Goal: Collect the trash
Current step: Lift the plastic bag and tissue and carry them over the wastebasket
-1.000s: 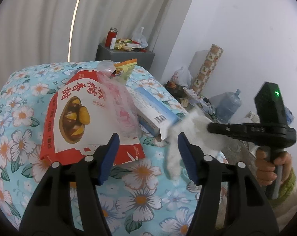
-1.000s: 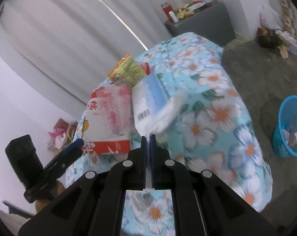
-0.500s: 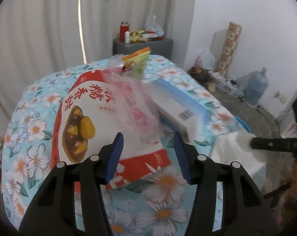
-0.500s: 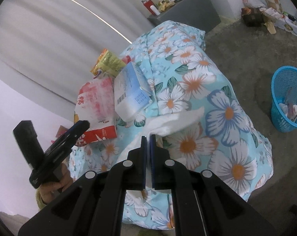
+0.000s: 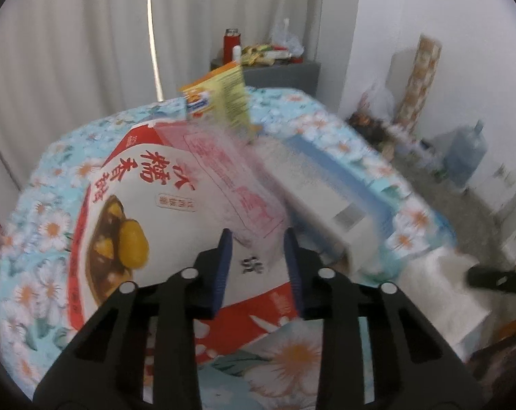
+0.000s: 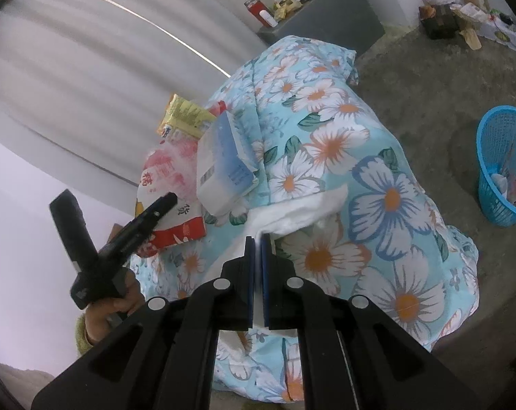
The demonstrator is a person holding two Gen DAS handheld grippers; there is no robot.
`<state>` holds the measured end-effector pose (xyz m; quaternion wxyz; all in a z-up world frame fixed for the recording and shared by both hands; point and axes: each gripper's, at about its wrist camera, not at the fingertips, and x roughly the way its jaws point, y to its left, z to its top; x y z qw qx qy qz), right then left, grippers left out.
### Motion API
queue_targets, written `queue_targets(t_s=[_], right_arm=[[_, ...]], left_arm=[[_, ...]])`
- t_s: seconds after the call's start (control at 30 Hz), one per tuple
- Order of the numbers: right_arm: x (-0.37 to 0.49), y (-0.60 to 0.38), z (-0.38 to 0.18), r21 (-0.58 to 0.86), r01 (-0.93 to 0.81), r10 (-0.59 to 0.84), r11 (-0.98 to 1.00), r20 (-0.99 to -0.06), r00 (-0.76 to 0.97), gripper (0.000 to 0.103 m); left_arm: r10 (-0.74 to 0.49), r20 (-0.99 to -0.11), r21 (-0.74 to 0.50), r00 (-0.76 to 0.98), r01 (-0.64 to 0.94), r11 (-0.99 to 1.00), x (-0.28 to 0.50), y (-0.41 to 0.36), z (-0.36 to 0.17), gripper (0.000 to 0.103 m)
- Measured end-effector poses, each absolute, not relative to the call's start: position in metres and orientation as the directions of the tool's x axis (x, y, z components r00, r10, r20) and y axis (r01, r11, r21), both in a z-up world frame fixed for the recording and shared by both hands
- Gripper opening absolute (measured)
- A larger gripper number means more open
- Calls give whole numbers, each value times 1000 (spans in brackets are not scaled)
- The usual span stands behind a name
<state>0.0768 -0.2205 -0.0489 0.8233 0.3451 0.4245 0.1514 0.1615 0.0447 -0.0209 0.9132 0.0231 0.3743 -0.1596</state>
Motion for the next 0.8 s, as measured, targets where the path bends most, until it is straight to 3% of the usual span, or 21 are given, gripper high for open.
queue_targets(t_s=[0.27, 0.37, 0.43, 0.5, 0.57, 0.8], right_arm=[[76, -226, -53, 709, 42, 553, 704, -585, 593, 4], [76, -227, -53, 711, 43, 554, 702, -583, 594, 4], [76, -227, -54, 715, 45, 555, 698, -579, 596, 4], [75, -228, -54, 721, 46, 560, 691, -574, 598, 4], [75, -229, -54, 727, 45, 564, 685, -568, 599, 4], [71, -231, -52, 754, 38, 583, 656, -538, 609, 4]], left_arm=[[-448, -642, -313, 623, 321, 894, 169, 54, -17, 27], [-439, -644, -324, 627, 297, 898, 174, 51, -18, 26], [-429, -649, -329, 629, 276, 903, 178, 52, -18, 20], [-420, -656, -341, 627, 250, 906, 182, 54, -19, 8], [-425, -651, -362, 628, 235, 902, 182, 59, -18, 3], [-436, -617, -370, 656, 247, 896, 166, 73, -3, 0]])
